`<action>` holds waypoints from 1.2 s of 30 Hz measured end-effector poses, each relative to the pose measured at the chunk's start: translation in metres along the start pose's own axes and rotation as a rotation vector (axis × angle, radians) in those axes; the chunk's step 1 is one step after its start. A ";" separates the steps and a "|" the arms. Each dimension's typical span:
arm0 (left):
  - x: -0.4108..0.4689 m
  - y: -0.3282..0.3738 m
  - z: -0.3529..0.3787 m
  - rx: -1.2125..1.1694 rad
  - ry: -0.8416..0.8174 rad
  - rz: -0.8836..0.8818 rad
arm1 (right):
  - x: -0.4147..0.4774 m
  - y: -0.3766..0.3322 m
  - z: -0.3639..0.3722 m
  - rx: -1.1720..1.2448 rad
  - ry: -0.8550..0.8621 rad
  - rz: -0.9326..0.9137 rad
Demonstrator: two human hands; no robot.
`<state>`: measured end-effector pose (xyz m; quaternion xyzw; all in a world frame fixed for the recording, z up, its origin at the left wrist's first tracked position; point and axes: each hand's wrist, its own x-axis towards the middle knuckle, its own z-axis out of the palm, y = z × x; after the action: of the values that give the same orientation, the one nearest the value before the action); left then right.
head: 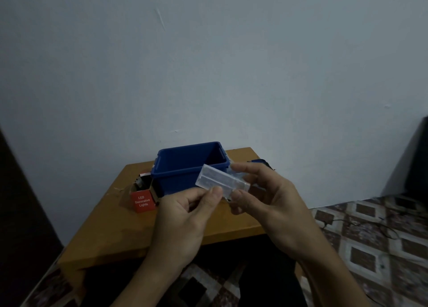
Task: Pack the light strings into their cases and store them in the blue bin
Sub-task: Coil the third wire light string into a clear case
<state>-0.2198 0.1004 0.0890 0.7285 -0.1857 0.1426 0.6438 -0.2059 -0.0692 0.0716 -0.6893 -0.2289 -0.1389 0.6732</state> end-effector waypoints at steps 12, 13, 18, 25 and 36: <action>-0.002 0.020 -0.020 0.347 -0.237 -0.102 | 0.001 0.006 -0.009 -0.036 0.051 0.053; -0.002 0.023 -0.022 0.349 -0.256 -0.091 | 0.001 0.006 -0.009 -0.037 0.050 0.059; 0.001 0.036 -0.033 0.391 -0.310 0.009 | 0.001 0.004 -0.010 -0.058 0.041 0.085; 0.019 0.059 -0.039 0.478 -0.376 0.174 | -0.001 0.002 -0.007 -0.039 -0.038 0.135; 0.074 0.059 -0.038 0.548 -0.533 0.097 | -0.007 -0.013 -0.015 0.172 -0.244 0.123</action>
<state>-0.1793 0.1261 0.1791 0.8753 -0.3358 0.0231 0.3471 -0.2167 -0.0854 0.0799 -0.6537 -0.2772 0.0075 0.7041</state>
